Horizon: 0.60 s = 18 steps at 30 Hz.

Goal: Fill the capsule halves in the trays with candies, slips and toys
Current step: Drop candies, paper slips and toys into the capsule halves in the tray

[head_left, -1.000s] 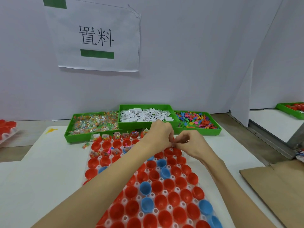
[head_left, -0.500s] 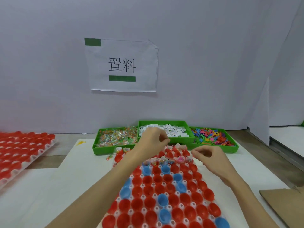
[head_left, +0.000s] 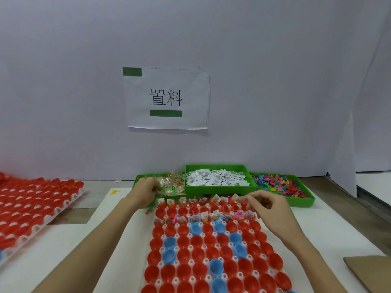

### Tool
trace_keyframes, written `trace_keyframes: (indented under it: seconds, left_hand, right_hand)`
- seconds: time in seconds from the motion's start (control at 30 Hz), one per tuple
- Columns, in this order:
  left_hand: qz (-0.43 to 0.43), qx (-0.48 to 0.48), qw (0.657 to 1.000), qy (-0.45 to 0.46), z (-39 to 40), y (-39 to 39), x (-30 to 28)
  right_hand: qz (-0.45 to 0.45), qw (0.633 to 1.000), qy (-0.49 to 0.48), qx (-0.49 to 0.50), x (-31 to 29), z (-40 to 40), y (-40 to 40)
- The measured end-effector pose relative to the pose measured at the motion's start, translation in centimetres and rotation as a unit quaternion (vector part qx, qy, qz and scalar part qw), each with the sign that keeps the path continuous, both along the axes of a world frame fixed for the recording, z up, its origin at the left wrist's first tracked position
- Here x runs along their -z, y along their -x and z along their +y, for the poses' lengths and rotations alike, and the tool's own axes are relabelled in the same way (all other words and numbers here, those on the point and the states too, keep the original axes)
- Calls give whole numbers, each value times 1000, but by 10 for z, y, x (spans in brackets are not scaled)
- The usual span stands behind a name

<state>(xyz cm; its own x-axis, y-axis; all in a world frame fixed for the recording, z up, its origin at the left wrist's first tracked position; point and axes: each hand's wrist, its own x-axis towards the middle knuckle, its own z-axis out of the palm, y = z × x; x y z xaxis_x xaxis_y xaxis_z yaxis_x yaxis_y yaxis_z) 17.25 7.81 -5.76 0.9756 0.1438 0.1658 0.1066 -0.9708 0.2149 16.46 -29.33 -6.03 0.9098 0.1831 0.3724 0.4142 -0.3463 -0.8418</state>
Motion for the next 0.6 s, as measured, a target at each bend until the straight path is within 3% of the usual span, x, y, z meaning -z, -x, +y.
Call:
trace_keyframes:
  seconds: [0.17, 0.33, 0.47, 0.6]
  left_hand:
    - [3, 38, 999, 16, 10, -4, 8]
    - [1, 67, 997, 30, 22, 1, 10]
    - [-25, 104, 993, 40, 29, 7, 12]
    - [-61, 99, 992, 47, 33, 9, 9]
  right_hand:
    - [-14, 996, 22, 89, 1, -7, -38]
    - [-15, 969, 159, 188, 2, -18, -95]
    - [26, 936, 287, 201, 10, -30, -127]
    - [88, 916, 332, 208, 11, -34, -141]
